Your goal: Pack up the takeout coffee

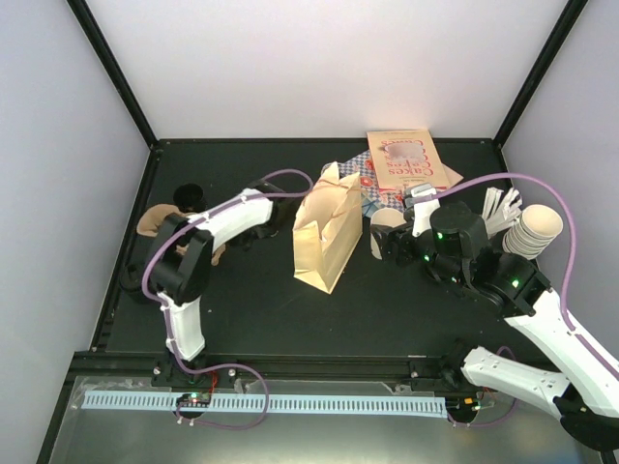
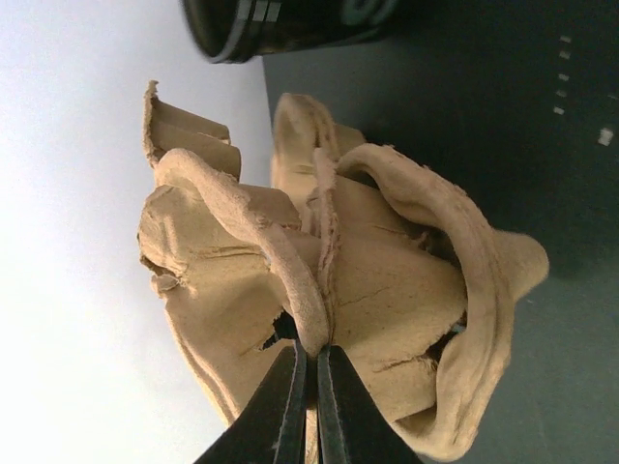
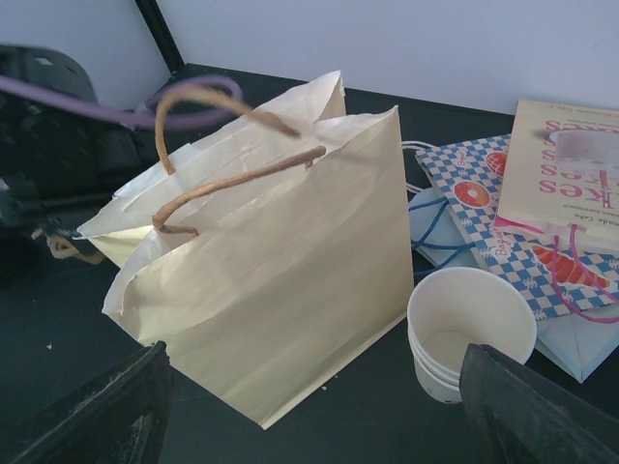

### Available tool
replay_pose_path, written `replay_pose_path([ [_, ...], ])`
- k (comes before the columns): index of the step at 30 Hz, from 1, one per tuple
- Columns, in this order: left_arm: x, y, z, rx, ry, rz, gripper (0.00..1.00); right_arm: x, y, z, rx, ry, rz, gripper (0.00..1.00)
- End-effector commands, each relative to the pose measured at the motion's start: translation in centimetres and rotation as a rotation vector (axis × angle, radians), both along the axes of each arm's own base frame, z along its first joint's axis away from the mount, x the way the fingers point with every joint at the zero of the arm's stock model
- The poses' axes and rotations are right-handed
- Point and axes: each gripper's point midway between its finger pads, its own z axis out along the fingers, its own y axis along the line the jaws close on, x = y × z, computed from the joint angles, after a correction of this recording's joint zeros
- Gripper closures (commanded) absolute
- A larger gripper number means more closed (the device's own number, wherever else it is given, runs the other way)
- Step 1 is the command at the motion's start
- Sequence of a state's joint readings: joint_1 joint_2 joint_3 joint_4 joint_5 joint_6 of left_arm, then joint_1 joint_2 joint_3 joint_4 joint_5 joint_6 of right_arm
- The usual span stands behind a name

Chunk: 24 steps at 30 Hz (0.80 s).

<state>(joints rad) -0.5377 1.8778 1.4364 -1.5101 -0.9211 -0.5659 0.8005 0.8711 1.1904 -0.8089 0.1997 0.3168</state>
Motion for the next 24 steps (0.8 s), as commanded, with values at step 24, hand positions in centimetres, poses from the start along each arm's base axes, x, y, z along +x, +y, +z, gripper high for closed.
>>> replay_pose_path([
  [24, -0.8, -5.1, -3.2, 0.141, -0.009, -0.14, 0.57, 0.2, 0.1, 1.0, 0.026, -0.003, -0.009, 0.16],
])
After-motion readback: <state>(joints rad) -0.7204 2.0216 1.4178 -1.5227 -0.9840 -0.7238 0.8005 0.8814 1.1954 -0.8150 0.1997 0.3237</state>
